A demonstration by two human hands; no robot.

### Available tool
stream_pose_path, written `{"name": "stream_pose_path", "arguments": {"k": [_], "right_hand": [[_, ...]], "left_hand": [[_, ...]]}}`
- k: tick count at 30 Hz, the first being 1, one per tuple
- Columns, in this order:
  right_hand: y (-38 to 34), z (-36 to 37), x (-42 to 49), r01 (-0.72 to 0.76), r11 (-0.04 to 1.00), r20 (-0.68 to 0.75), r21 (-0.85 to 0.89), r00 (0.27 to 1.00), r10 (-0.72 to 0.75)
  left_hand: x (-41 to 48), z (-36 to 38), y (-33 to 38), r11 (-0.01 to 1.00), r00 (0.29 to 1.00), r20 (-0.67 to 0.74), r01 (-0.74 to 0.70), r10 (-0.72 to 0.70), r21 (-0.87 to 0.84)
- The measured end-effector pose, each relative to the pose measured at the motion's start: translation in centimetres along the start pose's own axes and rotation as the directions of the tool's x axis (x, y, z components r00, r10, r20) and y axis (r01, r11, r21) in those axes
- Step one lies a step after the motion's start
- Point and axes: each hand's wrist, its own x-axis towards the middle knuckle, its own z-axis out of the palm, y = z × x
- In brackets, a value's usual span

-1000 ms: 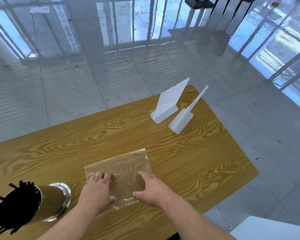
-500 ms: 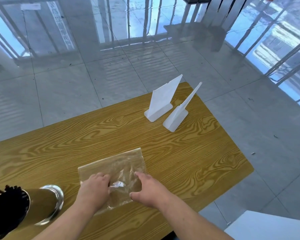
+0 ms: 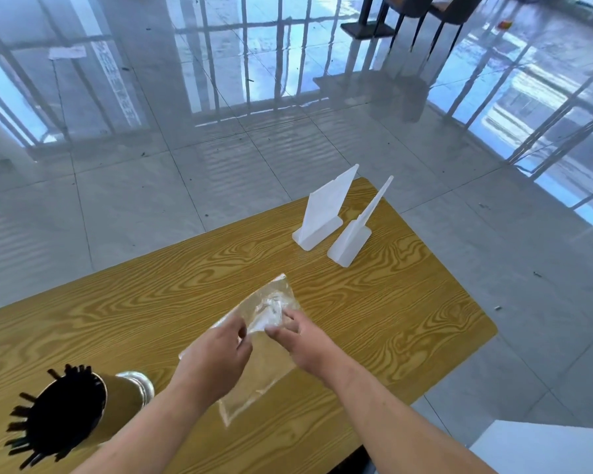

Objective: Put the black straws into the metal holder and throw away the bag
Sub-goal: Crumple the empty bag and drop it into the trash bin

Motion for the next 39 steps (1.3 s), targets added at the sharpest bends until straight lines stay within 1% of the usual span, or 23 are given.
{"name": "stream_pose_path", "arguments": {"k": [2, 6, 10, 13, 16, 18, 20, 22, 23, 26, 28, 30, 32, 35, 37, 39], "right_hand": [[-1.0, 0.5, -0.6, 0.022, 0.994, -0.015, 0.104, 1.000, -0.020], [-2.7, 1.8, -1.8, -0.047, 0.932, 0.054, 0.360, 0.998, 0.030], [-4.4, 3.2, -2.6, -0.057, 0.888, 0.079, 0.457, 0.997, 0.023], [-5.2, 4.1, -3.3, 0.009, 0.899, 0.014, 0.438, 1.000, -0.017], [-5.9, 4.4, -4.5, 0.039, 0.900, -0.049, 0.435, 0.999, -0.020], [-6.2, 4.5, -5.1, 0.044, 0.875, -0.070, 0.482, 0.997, -0.012], [-6.4, 4.6, -5.5, 0.055, 0.845, -0.077, 0.531, 0.997, -0.016], [-6.6, 5.0, -6.0, 0.065, 0.840, -0.099, 0.539, 0.995, -0.013], [-6.7, 5.2, -6.2, 0.071, 0.837, -0.106, 0.543, 0.994, -0.016], [-7.1, 6.1, -7.6, 0.080, 0.831, -0.097, 0.550, 0.995, -0.032], [-7.4, 6.7, -8.5, 0.090, 0.833, -0.084, 0.546, 0.995, -0.052], [-7.6, 7.4, -9.4, 0.120, 0.829, -0.075, 0.546, 0.993, -0.094], [-7.9, 7.8, -10.2, 0.151, 0.822, -0.088, 0.549, 0.989, -0.123], [-8.1, 8.5, -11.4, 0.187, 0.835, -0.158, 0.517, 0.980, -0.121], [-8.1, 8.8, -12.2, 0.169, 0.865, -0.197, 0.473, 0.977, -0.084], [-7.8, 9.2, -12.9, 0.137, 0.885, -0.185, 0.445, 0.981, -0.059]], "left_hand": [[-0.6, -0.8, 0.3, 0.998, 1.000, -0.014, -0.023, 0.022, -0.051], [-2.0, -2.3, 1.0, 0.990, 0.995, -0.041, -0.100, 0.096, -0.102], [-3.4, -3.2, 1.9, 0.968, 0.979, -0.050, -0.202, 0.197, -0.146], [-4.4, -3.8, 2.3, 0.949, 0.963, -0.042, -0.268, 0.265, -0.165], [-5.1, -4.7, 2.1, 0.944, 0.953, -0.050, -0.303, 0.299, -0.127], [-5.6, -5.4, 1.6, 0.946, 0.951, -0.093, -0.304, 0.295, -0.109], [-6.0, -6.0, 0.9, 0.953, 0.944, -0.175, -0.295, 0.279, -0.071], [-6.4, -6.6, 0.3, 0.966, 0.939, -0.248, -0.256, 0.237, -0.047], [-6.5, -6.8, -0.1, 0.972, 0.942, -0.263, -0.227, 0.206, -0.053], [-7.0, -7.7, -0.5, 0.977, 0.963, -0.228, -0.172, 0.140, -0.123], [-7.3, -8.4, -0.3, 0.971, 0.976, -0.172, -0.166, 0.137, -0.171], [-7.8, -8.7, -0.1, 0.966, 0.978, -0.131, -0.182, 0.160, -0.184], [-8.5, -8.8, 0.1, 0.962, 0.974, -0.136, -0.202, 0.179, -0.183], [-9.5, -9.2, 0.4, 0.951, 0.971, -0.169, -0.208, 0.171, -0.230], [-10.0, -9.6, 0.7, 0.943, 0.969, -0.181, -0.212, 0.169, -0.257], [-10.2, -10.1, 0.9, 0.937, 0.967, -0.179, -0.227, 0.183, -0.267]]}}
